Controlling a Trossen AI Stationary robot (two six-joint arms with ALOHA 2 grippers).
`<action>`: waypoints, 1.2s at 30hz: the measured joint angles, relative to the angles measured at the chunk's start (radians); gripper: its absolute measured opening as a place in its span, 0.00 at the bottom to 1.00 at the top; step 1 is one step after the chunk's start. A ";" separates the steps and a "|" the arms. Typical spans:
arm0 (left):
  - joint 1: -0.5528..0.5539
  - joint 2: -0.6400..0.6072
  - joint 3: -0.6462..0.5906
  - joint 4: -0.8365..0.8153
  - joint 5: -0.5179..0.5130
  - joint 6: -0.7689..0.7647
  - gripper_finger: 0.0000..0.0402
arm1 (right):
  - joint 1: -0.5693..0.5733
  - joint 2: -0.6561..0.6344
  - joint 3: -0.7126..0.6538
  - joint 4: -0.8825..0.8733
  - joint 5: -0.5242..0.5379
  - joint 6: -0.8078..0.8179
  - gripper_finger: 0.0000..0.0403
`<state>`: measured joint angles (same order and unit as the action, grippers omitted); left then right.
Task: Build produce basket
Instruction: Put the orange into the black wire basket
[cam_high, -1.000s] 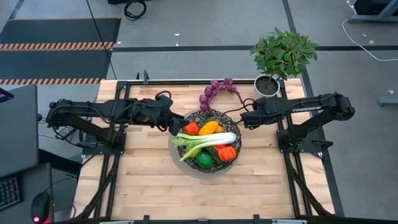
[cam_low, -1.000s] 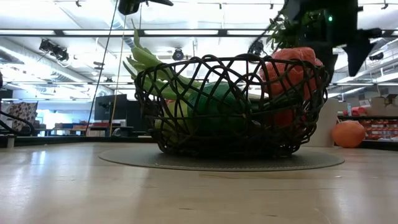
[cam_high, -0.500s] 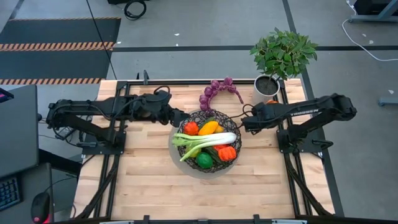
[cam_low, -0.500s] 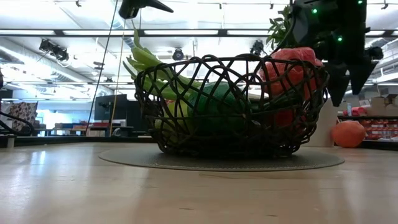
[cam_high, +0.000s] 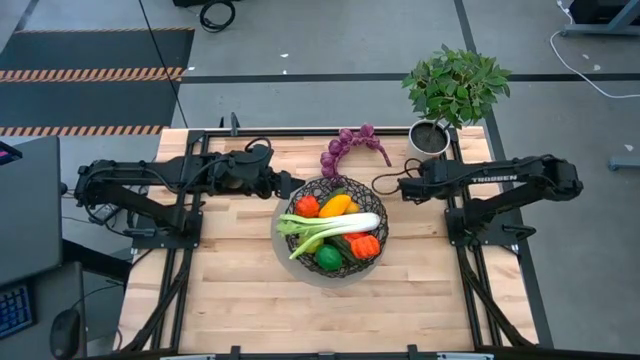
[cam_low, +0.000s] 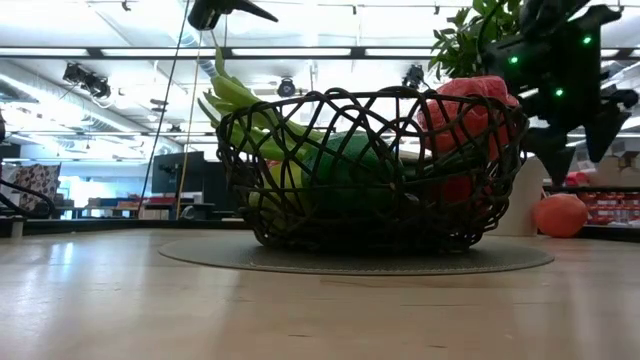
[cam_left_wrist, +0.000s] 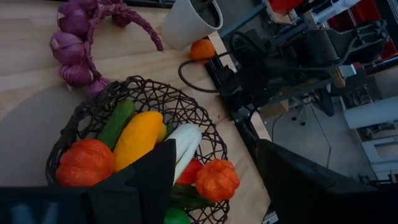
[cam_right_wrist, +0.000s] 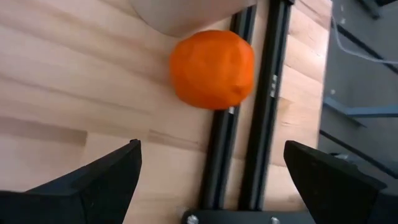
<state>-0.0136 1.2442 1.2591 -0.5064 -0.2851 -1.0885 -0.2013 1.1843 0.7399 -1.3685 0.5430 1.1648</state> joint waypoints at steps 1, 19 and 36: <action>0.001 0.000 0.000 0.000 0.000 0.000 0.58 | -0.015 -0.001 0.000 0.014 0.000 -0.004 0.98; 0.003 0.000 0.000 -0.011 0.001 0.104 0.58 | -0.363 0.049 0.000 0.215 -0.002 -0.216 0.98; 0.271 0.191 -0.001 -0.010 0.272 0.293 0.58 | -0.502 0.092 -0.003 0.309 -0.042 -0.352 0.98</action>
<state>0.2572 1.4347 1.2579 -0.5168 -0.0132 -0.7957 -0.7034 1.2766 0.7371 -1.0592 0.5010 0.8127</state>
